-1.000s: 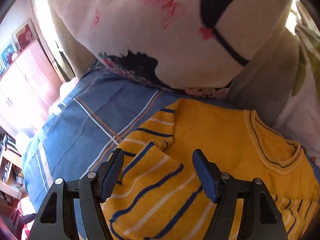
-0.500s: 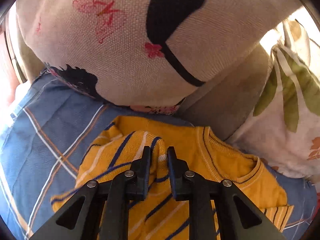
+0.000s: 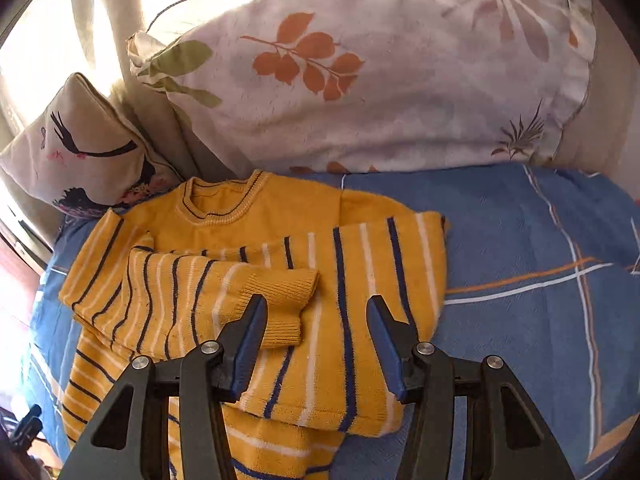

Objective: Fold small clothes

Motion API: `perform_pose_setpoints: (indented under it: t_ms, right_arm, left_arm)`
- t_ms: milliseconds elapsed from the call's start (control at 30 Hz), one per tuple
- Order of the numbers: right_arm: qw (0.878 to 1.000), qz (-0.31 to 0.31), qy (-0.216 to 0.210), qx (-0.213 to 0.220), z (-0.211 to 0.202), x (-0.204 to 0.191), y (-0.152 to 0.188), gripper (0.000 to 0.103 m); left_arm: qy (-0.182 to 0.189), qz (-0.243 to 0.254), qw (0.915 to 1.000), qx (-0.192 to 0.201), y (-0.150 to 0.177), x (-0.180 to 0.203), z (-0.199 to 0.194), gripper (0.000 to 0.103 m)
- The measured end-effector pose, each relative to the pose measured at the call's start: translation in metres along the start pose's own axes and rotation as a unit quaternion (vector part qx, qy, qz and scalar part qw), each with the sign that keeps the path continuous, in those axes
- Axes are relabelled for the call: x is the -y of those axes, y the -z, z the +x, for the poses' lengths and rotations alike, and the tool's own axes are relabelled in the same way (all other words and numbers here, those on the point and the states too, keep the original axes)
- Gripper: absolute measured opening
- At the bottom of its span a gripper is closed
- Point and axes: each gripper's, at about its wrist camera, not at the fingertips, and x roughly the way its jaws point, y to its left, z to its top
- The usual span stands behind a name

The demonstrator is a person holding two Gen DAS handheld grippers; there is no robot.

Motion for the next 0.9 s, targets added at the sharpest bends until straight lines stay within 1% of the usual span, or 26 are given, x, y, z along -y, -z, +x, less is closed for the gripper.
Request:
perform_pose_setpoints:
  t_ms: [67, 100, 133, 267, 300, 333, 367, 400, 433, 467, 533, 600, 667, 700, 767, 800, 833, 867, 900]
  right_arm:
    - [1.000, 0.010, -0.024, 0.000, 0.006, 0.003, 0.001, 0.056]
    - [0.999, 0.013, -0.036, -0.003, 0.011, 0.003, 0.002, 0.054]
    - [0.999, 0.014, -0.039, -0.007, 0.016, 0.001, 0.002, 0.054]
    - [1.000, -0.003, -0.016, -0.018, 0.038, -0.011, -0.003, 0.054]
    - [1.000, -0.006, -0.020, -0.021, 0.042, -0.014, -0.003, 0.046]
    - [0.999, -0.008, -0.029, -0.024, 0.045, -0.015, -0.003, 0.033]
    - [0.999, -0.010, -0.034, -0.026, 0.043, -0.017, -0.003, 0.008]
    - [0.999, -0.010, -0.045, -0.022, 0.039, -0.019, -0.002, 0.004]
    - [0.998, -0.007, -0.062, -0.014, 0.033, -0.018, -0.002, 0.004]
    - [0.998, -0.006, -0.069, -0.003, 0.025, -0.018, -0.003, 0.003]
    - [0.999, -0.006, -0.041, 0.022, 0.006, -0.015, -0.006, 0.003]
    - [0.999, 0.000, 0.002, 0.038, -0.005, -0.004, -0.011, 0.003]
    - [0.996, 0.001, 0.075, 0.046, -0.008, 0.007, -0.014, 0.003]
    - [0.994, -0.002, 0.102, 0.042, -0.004, 0.011, -0.014, 0.003]
    - [0.989, 0.000, 0.147, 0.018, 0.005, 0.020, -0.011, 0.004]
    - [0.989, 0.009, 0.149, 0.013, 0.005, 0.024, -0.007, 0.004]
    - [0.991, 0.020, 0.129, 0.014, -0.002, 0.028, -0.001, 0.004]
    - [0.994, 0.030, 0.102, 0.016, -0.008, 0.030, 0.005, 0.007]
    - [0.996, 0.039, 0.077, 0.020, -0.016, 0.031, 0.013, 0.014]
  left_arm:
    - [-0.003, 0.010, 0.9999, 0.004, 0.002, 0.010, -0.005, 0.099]
    - [-0.007, 0.014, 0.9999, 0.008, 0.003, 0.014, -0.009, 0.099]
    - [-0.010, 0.017, 0.9997, 0.012, 0.004, 0.017, -0.012, 0.099]
    - [-0.023, 0.017, 0.9994, 0.020, 0.004, 0.022, -0.019, 0.099]
    - [-0.025, 0.016, 0.9994, 0.018, 0.003, 0.023, -0.019, 0.099]
    - [-0.025, 0.015, 0.9994, 0.015, 0.003, 0.024, -0.018, 0.099]
    - [-0.025, 0.015, 0.9995, 0.014, 0.004, 0.026, -0.018, 0.099]
    - [-0.026, 0.017, 0.9994, 0.014, 0.004, 0.027, -0.018, 0.099]
    - [-0.028, 0.019, 0.9993, 0.016, 0.004, 0.029, -0.019, 0.099]
    - [-0.031, 0.022, 0.9991, 0.017, 0.003, 0.030, -0.019, 0.099]
    - [-0.034, 0.022, 0.9990, 0.018, 0.003, 0.029, -0.018, 0.099]
    - [-0.035, 0.017, 0.9991, 0.015, 0.003, 0.026, -0.016, 0.099]
    - [-0.033, 0.010, 0.9994, 0.010, 0.004, 0.022, -0.012, 0.099]
    - [-0.030, 0.007, 0.9995, 0.007, 0.005, 0.021, -0.010, 0.099]
    - [-0.026, 0.003, 0.9997, -0.002, 0.007, 0.018, -0.006, 0.099]
    - [-0.023, 0.003, 0.9997, -0.006, 0.009, 0.017, -0.005, 0.099]
    - [-0.021, 0.003, 0.9997, -0.010, 0.011, 0.016, -0.003, 0.099]
    - [-0.020, 0.004, 0.9997, -0.015, 0.013, 0.015, -0.002, 0.099]
    - [-0.018, 0.005, 0.9996, -0.022, 0.014, 0.013, 0.001, 0.099]
